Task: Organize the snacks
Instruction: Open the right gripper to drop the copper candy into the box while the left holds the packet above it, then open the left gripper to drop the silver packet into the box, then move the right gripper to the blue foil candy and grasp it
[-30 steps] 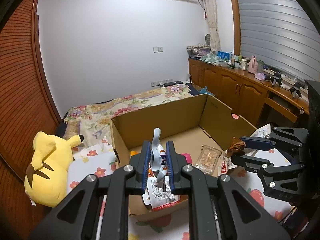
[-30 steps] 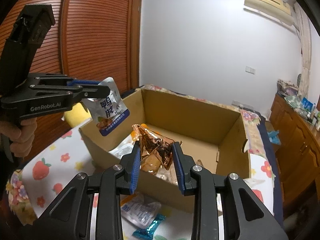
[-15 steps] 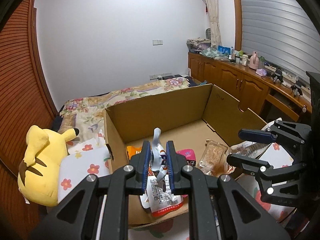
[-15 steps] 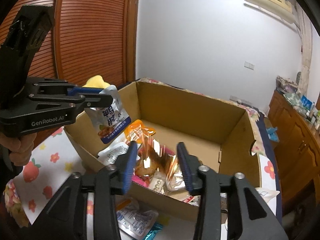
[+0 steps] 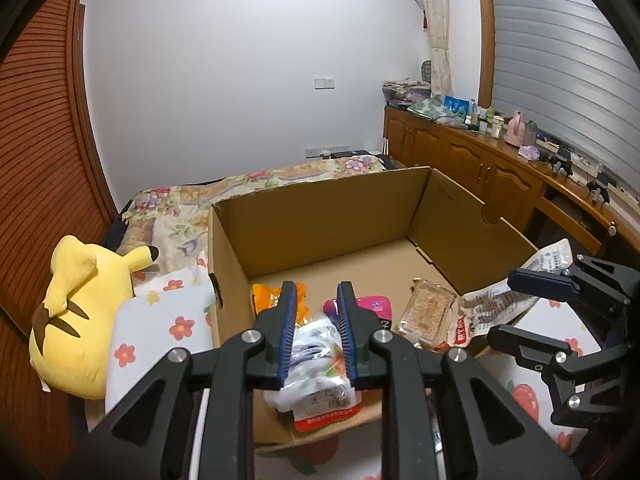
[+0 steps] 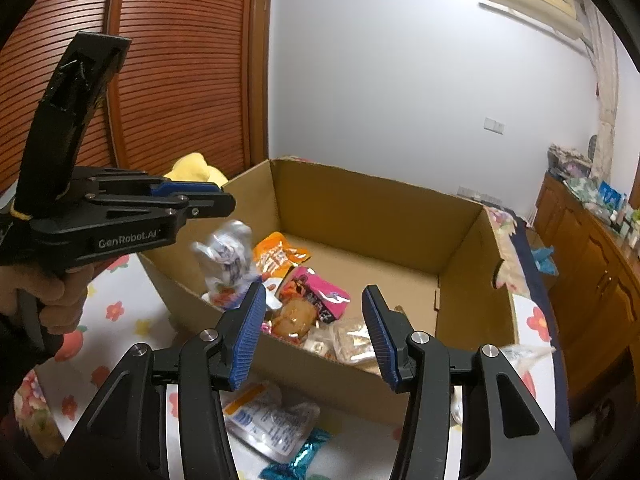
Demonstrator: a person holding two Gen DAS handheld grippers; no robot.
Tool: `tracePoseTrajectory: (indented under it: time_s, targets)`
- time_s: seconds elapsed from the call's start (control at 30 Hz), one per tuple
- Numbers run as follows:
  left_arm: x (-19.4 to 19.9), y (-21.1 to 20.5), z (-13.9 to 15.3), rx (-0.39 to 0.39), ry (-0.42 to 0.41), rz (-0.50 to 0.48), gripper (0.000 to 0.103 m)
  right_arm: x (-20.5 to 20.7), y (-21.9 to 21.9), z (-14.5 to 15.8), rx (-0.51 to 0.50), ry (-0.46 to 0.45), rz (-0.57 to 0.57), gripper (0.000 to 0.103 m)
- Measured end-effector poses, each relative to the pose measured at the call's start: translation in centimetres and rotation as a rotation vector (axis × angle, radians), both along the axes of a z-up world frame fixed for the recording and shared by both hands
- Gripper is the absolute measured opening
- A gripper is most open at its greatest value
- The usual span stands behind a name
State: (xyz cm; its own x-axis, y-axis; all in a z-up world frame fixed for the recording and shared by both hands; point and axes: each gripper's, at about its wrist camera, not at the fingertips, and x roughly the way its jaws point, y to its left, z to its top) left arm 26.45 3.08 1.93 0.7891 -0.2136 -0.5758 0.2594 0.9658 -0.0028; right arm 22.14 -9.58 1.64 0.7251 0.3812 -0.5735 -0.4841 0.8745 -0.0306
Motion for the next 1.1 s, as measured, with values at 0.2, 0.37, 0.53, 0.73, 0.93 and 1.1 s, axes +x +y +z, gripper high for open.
tracePoseTrajectory:
  time_s: [0.2, 0.37, 0.53, 0.73, 0.93, 1.1]
  targets:
    - [-2.7, -0.1, 0.8, -0.009, -0.026, -0.010, 0.026, -2.1, -1.1, 0.7, 0.010, -0.010, -0.007, 0.051]
    - [-5.8, 0.0, 0.9, -0.019, -0.044, -0.021, 0.033, -4.1, -1.7, 0.8, 0.014, -0.007, -0.016, 0.051]
    - [-8.7, 0.0, 0.4, -0.013, -0.061, -0.004, 0.044, -5.8, -2.1, 0.1, 0.011, 0.010, -0.021, 0.050]
    - [-11.0, 0.4, -1.4, -0.022, -0.040, -0.006, 0.048, -7.3, -2.3, -1.4, 0.002, 0.048, -0.032, 0.049]
    - [-12.1, 0.4, -3.4, -0.029, -0.017, -0.006, 0.053, -7.9, -2.8, -4.0, -0.007, 0.107, -0.037, 0.048]
    - [-11.9, -0.2, -5.1, -0.022, 0.012, -0.010, 0.054, -7.3, -2.8, -6.5, -0.025, 0.159, -0.037, 0.044]
